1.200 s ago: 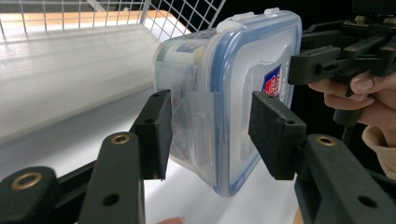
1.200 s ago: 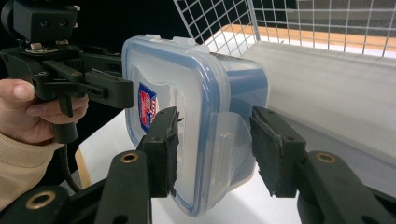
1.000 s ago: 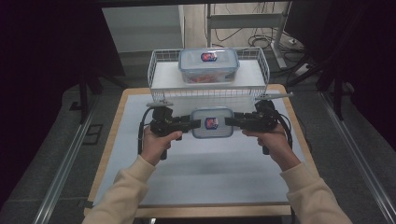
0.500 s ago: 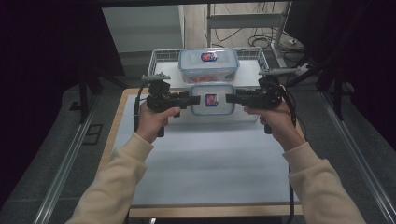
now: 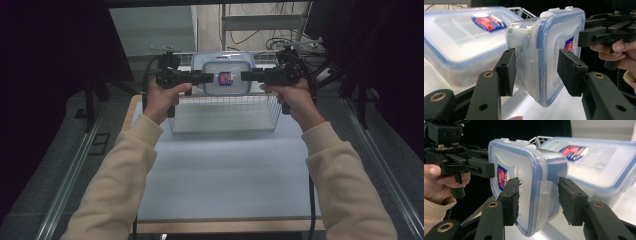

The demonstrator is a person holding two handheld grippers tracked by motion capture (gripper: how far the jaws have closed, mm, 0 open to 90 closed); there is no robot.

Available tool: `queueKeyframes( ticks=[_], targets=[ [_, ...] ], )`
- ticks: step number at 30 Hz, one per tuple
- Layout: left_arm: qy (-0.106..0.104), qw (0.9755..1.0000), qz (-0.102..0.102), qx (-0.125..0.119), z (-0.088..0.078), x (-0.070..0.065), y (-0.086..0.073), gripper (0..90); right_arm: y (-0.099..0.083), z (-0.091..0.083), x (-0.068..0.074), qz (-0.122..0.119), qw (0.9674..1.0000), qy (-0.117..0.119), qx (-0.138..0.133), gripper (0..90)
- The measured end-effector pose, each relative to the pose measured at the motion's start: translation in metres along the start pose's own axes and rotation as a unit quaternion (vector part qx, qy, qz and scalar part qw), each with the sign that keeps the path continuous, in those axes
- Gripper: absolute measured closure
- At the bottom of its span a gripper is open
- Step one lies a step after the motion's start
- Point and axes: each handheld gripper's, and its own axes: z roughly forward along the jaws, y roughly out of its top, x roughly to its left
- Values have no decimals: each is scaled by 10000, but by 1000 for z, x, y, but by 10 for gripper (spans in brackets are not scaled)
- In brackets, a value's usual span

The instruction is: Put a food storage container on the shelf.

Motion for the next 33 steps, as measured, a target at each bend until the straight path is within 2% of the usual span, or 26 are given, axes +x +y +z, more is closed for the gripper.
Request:
queueKeyframes(
  ticks=[6, 14, 23, 25, 30, 33],
  targets=[
    [-33, 10000, 39, -18, 4, 11, 23, 505, 22, 4, -9, 19, 10000, -26, -21, 521],
    [-69, 9999, -101, -37, 8, 25, 44, 506, 48, 10, -21, 18, 10000, -16, 50, 521],
    [14, 9990, -432, -75, 18, 48, 50, 503, 60, 32, -42, 237, 9996, 77, 151, 521],
    [35, 9990, -451, -66, 21, 52, 52, 503, 62, 35, -47, 288, 9994, 73, 161, 519],
    [102, 9982, -596, -10, 29, 58, 53, 506, 62, 44, -58, 462, 9987, 78, 192, 507],
    [122, 9968, -780, -117, 32, 59, 52, 502, 61, 46, -63, 611, 9981, 51, 112, 499]
  ],
)
